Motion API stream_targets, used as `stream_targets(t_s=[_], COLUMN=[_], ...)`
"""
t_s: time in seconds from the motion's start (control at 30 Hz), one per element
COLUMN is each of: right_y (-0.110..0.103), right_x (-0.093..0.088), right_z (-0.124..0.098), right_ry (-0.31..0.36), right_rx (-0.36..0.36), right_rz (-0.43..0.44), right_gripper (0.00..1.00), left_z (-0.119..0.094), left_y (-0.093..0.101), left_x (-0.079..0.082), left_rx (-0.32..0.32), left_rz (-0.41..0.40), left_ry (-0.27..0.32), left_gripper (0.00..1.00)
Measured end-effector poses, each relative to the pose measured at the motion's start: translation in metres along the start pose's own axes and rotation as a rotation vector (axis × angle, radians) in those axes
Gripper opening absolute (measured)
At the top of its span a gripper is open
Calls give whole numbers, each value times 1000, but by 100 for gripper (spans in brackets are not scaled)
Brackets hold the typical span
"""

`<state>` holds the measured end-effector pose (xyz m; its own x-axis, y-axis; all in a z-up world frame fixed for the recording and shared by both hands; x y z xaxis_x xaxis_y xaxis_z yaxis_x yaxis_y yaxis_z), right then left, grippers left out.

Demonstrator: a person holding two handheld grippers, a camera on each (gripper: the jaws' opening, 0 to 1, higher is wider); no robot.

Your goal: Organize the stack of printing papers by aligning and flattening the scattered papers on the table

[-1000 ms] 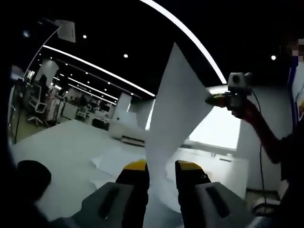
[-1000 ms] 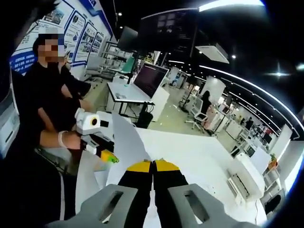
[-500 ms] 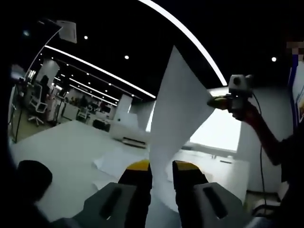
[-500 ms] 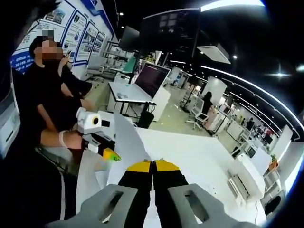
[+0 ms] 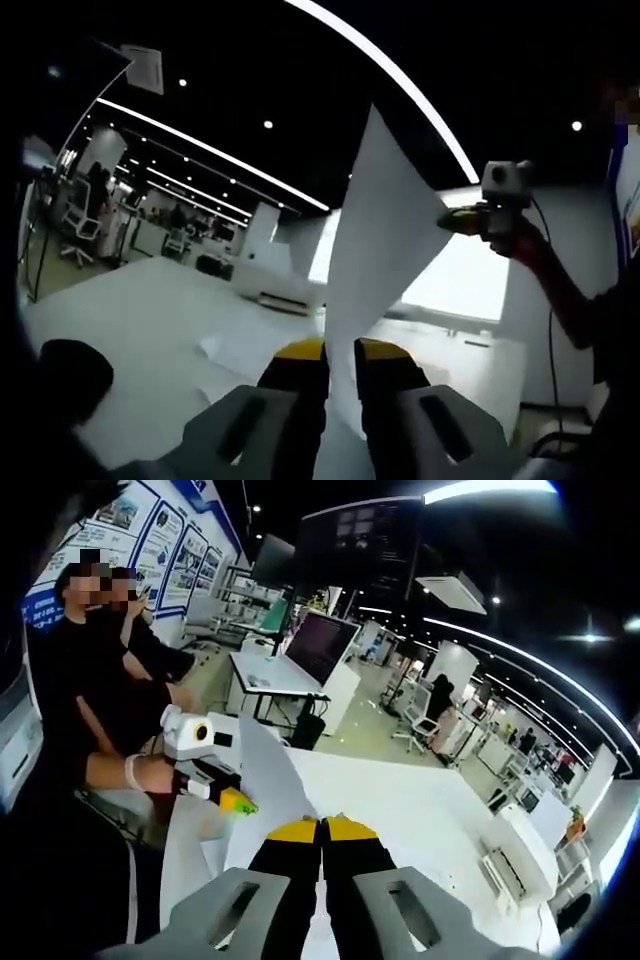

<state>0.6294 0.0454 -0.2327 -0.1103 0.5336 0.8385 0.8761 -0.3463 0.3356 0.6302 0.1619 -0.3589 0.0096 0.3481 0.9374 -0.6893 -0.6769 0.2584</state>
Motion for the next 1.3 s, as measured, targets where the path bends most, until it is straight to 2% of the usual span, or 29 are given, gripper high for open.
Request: stream_targets(t_s=[0.57,1.3], right_y=[0,0], right_x=[0,2], right_z=[0,1], right_ry=[-1,6], right_rx=[0,-2], right_rz=[-3,-24], right_gripper=[0,0], left_z=[-1,-2], left_y=[1,4], left_x=[2,7], left_rx=[-2,-22], left_rz=[3,-20], left_ry=[13,35], left_gripper=[8,6])
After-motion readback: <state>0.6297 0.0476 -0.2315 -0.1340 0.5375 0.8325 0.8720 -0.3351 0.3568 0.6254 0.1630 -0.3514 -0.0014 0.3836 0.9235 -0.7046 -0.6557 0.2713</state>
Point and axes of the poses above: the point that each gripper's makers call its tool centre point, and the gripper's own axes: z roughly forward along the fingers, y roughly to its right, x roughly out of its top, the point moved 1 cm from there along -z, roughly backward along the fingers, and after that the axes turned 2 degrees about z, right-handed, at the moved point
